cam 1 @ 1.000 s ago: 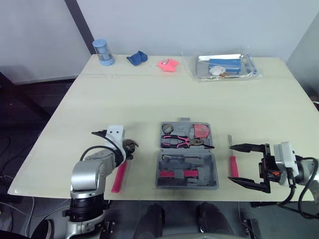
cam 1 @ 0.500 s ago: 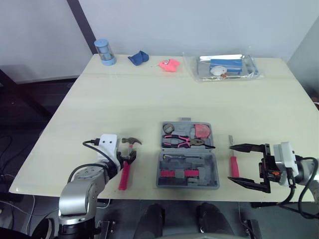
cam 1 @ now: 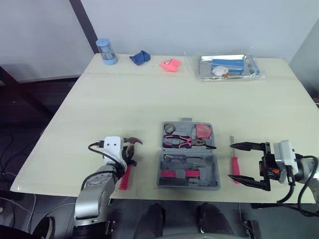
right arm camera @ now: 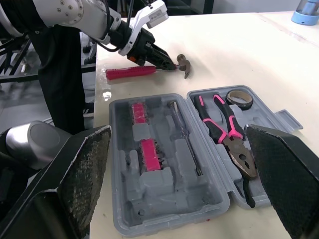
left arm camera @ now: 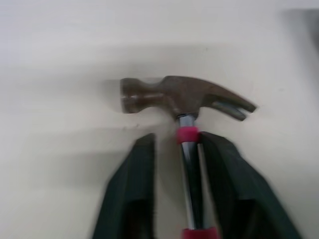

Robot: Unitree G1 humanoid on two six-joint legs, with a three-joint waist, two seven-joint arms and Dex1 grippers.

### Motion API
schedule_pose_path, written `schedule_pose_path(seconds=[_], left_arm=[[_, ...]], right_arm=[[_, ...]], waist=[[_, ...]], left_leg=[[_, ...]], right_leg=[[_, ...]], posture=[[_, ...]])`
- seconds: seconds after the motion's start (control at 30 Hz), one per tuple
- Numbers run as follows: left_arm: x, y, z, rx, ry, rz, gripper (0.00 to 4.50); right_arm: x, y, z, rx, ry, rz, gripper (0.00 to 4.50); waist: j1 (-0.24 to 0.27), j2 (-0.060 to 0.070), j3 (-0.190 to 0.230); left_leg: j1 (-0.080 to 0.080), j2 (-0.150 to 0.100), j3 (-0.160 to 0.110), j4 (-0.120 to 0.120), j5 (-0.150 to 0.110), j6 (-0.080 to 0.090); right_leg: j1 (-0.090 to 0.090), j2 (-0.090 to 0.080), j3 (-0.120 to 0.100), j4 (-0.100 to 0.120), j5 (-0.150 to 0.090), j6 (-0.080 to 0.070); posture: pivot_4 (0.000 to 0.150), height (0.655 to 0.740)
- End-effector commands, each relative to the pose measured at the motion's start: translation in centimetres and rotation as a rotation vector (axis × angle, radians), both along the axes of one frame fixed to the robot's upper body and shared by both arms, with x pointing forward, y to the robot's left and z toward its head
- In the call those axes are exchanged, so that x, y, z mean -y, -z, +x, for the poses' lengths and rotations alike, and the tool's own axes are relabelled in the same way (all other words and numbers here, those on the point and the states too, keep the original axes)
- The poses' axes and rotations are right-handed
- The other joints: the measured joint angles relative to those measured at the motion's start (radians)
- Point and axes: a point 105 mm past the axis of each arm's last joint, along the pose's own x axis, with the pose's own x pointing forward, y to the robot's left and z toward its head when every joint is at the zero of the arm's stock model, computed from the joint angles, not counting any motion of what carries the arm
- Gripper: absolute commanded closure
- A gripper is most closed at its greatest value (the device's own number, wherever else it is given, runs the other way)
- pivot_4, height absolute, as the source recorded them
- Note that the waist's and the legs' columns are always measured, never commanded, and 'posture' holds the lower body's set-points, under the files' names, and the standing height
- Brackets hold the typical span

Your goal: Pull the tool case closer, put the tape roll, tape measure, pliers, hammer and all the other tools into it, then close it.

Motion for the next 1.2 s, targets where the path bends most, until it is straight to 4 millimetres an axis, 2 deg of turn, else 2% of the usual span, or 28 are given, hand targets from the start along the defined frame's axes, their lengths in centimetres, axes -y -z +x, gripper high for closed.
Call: schedule_pose_path(seconds=[0.03,0.37,1.2], left_arm=[[-0.2,-0.7,0.3,0.066,-0.010,0.005,2.85],[0.0,0.8,0.3,0.024,0.007,0.022,2.85],[0.9,1.6,0.8,-0.026,0.122,0.065,2.85]], right_arm=[[-0.2,-0.6,0.0,0.039,-0.011,0.007,0.00],[0.0,-0.7,0.0,0.047,-0.005,0.003,0.00],[-0.3,-0.9,-0.1,0.052,-0.015,0.023,0.00]], waist=[[0.000,0.000,0.000],[-0.001,0.000,0.000],[0.001,0.002,-0.001]], left_leg=[[0.000,0.000,0.000,0.000,0.000,0.000],[0.000,0.000,0.000,0.000,0.000,0.000],[0.001,0.000,0.000,0.000,0.000,0.000]], right_leg=[[0.000,0.000,0.000,0.000,0.000,0.000],[0.000,0.000,0.000,0.000,0.000,0.000],[0.001,0.000,0.000,0.000,0.000,0.000]], posture=[[0.150,0.7400],[0.150,0.7400],[0.150,0.7400]])
